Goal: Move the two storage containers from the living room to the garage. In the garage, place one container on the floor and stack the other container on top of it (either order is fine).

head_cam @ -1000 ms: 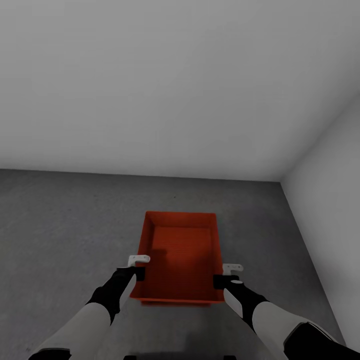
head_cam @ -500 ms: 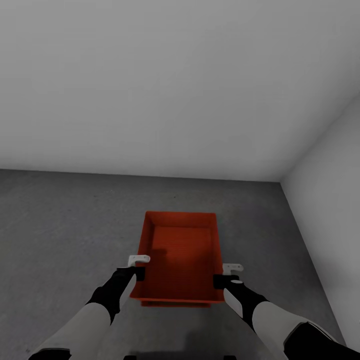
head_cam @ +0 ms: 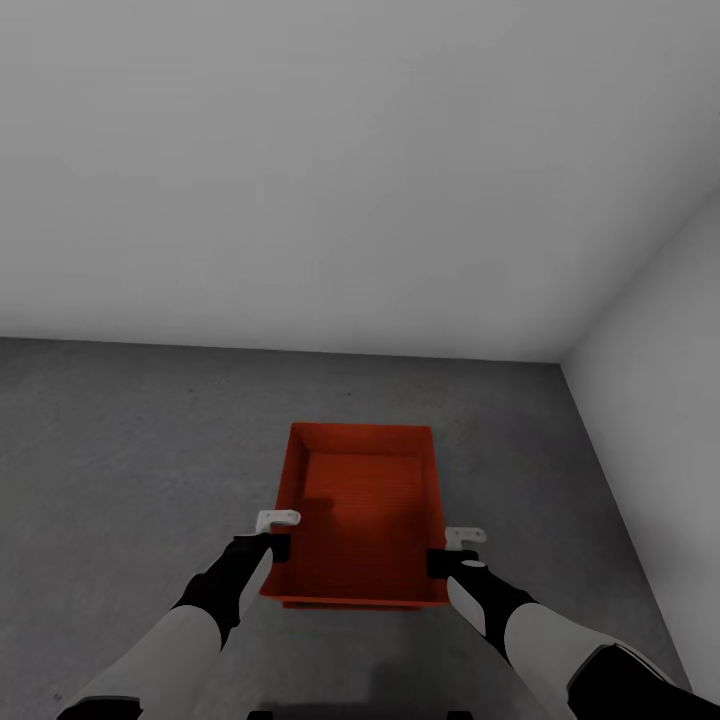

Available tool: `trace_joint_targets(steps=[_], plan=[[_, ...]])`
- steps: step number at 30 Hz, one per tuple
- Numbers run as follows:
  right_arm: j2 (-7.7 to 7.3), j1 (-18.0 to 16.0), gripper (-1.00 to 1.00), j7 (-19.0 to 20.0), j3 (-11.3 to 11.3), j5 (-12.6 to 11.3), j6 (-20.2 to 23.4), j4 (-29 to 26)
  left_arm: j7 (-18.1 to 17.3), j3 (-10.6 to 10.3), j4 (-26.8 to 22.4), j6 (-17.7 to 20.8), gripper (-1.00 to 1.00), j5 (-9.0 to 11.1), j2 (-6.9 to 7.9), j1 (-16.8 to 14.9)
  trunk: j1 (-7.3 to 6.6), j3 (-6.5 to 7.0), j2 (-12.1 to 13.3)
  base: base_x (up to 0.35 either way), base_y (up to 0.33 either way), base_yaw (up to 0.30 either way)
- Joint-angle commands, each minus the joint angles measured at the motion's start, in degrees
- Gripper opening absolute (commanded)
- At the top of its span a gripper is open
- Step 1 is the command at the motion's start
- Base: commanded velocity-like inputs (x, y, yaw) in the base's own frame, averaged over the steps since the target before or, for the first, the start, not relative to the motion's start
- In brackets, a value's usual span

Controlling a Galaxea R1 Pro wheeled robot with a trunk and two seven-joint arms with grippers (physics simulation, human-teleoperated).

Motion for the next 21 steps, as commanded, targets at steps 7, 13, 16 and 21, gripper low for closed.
trace_joint_targets(steps=[7, 13, 16, 21], plan=[[-1.73, -0.1, -1.0, -4.3, 0.6, 0.6, 0.2, -0.1, 0.3, -0.5, 0.1, 0.3, -1.0, 0.9, 0.0, 0.0, 0.0, -0.03, 0.0, -0.072, 0.0, 0.0], [-1.73, -0.1, -1.0, -4.3, 0.6, 0.6, 0.2, -0.1, 0.3, -0.5, 0.1, 0.3, -1.0, 0.9, 0.0, 0.0, 0.0, -0.03, 0.0, -0.044, 0.0, 0.0], [-1.73, -0.1, -1.0, -4.3, 0.6, 0.6, 0.2, -0.1, 0.3, -0.5, 0.1, 0.3, -1.0, 0.9, 0.0, 0.0, 0.0, -0.03, 0.0, -0.005, 0.0, 0.0], [-1.73, 0.0, -1.0, -4.3, 0.6, 0.6, 0.2, -0.1, 0.3, -0.5, 0.1, 0.3, -1.0, 0.9, 0.0, 0.0, 0.0, -0.03, 0.0, -0.001, 0.0, 0.0]])
